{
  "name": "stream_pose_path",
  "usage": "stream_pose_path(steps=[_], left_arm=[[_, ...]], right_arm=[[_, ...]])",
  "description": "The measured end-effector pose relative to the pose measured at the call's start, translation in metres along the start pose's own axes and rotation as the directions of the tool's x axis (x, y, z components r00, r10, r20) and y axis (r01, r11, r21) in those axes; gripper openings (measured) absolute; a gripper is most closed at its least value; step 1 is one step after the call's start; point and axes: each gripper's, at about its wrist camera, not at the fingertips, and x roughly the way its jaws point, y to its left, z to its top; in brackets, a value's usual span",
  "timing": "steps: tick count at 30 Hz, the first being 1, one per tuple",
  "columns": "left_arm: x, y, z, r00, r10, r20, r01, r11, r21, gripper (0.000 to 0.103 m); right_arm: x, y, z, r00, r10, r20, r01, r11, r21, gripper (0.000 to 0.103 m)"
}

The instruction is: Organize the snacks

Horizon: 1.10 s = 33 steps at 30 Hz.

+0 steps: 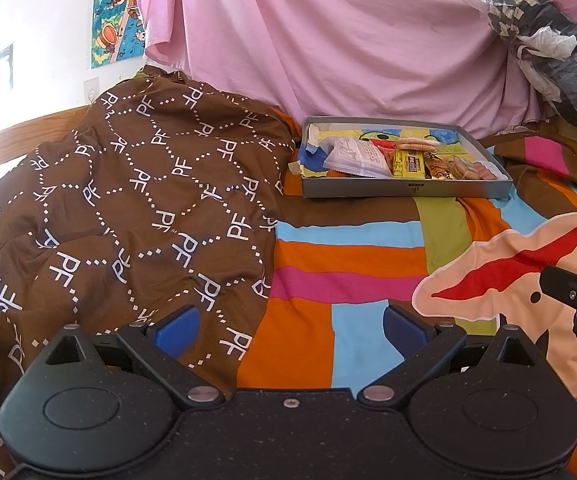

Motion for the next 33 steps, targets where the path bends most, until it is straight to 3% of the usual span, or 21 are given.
stream_pose_path(steps=[12,33], left_arm=[[0.0004,-0.0006,-0.0004,0.999,-0.016,-0.029,0.016,1.000,-0.017,0.098],[-0.0010,-0.0035,-0.0011,1.000,0.015,-0.026,-0.015,1.000,-0.014,0.098]], right_arm=[[-0.0001,-0.0003,0.0006,1.000,0.001,0.002,-0.001,1.000,0.000,0.103],[0.0000,-0.0022,0.0011,1.000,0.009,-0.002,-0.009,1.000,-0.002,0.103]])
